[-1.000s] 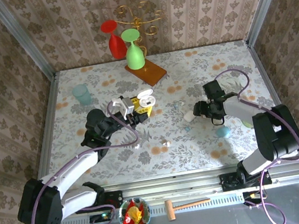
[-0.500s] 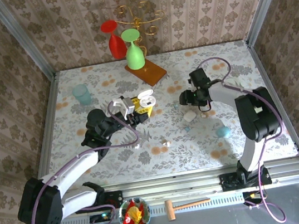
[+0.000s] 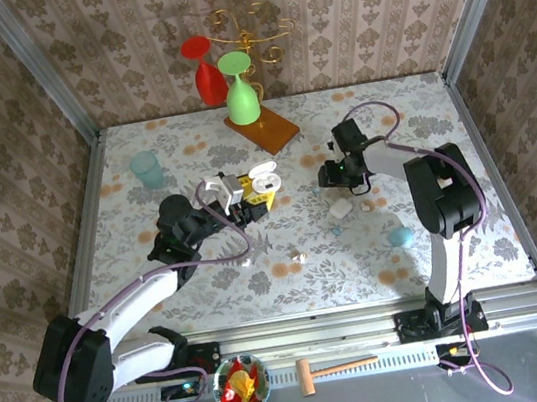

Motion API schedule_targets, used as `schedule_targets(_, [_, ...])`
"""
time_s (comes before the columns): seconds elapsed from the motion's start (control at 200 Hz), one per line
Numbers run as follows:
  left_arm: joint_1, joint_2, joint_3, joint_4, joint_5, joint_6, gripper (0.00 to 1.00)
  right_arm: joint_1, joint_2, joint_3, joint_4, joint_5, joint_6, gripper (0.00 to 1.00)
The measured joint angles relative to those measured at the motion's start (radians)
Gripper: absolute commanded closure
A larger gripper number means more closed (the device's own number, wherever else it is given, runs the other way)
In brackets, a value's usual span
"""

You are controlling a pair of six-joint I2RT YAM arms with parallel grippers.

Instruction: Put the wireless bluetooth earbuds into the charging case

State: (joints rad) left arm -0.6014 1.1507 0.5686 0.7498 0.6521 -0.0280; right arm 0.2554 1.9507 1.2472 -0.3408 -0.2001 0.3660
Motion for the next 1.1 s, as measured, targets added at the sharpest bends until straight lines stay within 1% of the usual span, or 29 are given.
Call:
schedule_targets(0.055, [0.000,0.000,0.000,0.001,-0.009,0.003,0.95,0.011,-0.025,-0.029,0.006,0.003,-0.002,0.46])
schedule_targets(0.125, [0.000,0.000,-0.007,0.006,-0.023,0.011,0.95,0.028,-0.090,-0.090,0.010,0.008,0.003,0.45])
schedule_targets(0.27, [0.001,0.003,-0.032,0.013,-0.047,0.027,0.95,0.080,-0.275,-0.207,0.014,0.012,0.031,0.45])
schedule_targets(0.38, [0.004,0.014,-0.043,0.022,-0.067,0.038,0.95,0.159,-0.392,-0.286,0.037,0.012,0.093,0.47])
schedule_targets(0.515, [0.015,0.015,-0.047,0.032,-0.089,0.048,0.95,0.277,-0.466,-0.391,0.062,0.013,0.225,0.53])
schedule_targets(0.615, [0.016,0.015,-0.047,0.043,-0.095,0.050,0.95,0.349,-0.481,-0.452,0.069,0.011,0.331,0.54])
schedule_targets(0.77, [0.018,0.017,-0.047,0.051,-0.100,0.052,0.95,0.403,-0.473,-0.484,0.086,0.003,0.444,0.57])
schedule_targets(0.94, [0.021,0.029,-0.047,0.049,-0.100,0.056,0.95,0.451,-0.413,-0.483,0.137,-0.018,0.500,0.61])
schedule_targets(1.1, [0.021,0.032,-0.047,0.050,-0.099,0.056,0.95,0.470,-0.342,-0.475,0.167,-0.041,0.522,0.65])
